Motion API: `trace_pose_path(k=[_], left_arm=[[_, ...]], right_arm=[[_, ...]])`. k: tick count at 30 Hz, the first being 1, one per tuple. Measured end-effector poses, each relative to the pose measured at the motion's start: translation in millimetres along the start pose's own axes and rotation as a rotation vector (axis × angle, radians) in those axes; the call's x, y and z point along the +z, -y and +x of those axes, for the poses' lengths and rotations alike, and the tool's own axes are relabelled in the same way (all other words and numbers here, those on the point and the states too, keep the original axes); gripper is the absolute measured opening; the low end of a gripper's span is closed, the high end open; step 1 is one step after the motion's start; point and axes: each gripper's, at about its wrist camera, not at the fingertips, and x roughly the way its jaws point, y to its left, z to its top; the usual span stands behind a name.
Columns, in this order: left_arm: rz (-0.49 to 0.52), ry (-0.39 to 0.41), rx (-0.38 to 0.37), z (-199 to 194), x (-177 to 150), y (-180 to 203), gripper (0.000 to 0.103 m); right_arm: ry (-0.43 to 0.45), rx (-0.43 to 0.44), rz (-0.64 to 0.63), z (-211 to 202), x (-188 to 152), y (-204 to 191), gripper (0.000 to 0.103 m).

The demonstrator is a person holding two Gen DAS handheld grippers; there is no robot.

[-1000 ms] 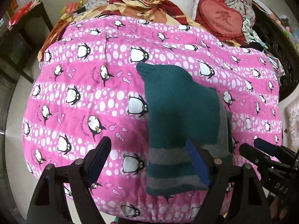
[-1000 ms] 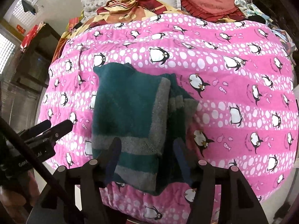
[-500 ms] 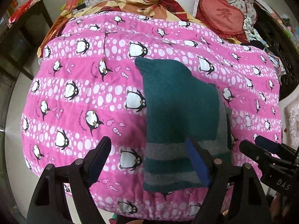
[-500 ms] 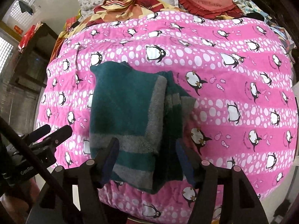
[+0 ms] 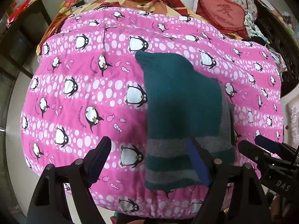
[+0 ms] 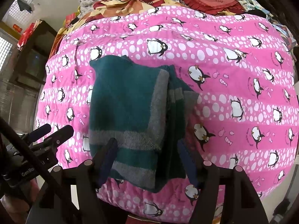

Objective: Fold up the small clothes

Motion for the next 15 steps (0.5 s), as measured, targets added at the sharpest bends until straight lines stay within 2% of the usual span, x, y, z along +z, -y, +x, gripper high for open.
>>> trace_pose_path(k=[5,15], left_arm=[[0.008,0.003,0.002,-0.4,-0.3,0.1,0.081],[0.007,-0.005,0.005,1.5,-3.4,3.9,0.081]], right_arm=[[0.000,0.001,0.005,-0.4,-0.1,1.1,0.075],[-0.006,0.014,0.005,-0.1,-0.7,2.0,0.075]])
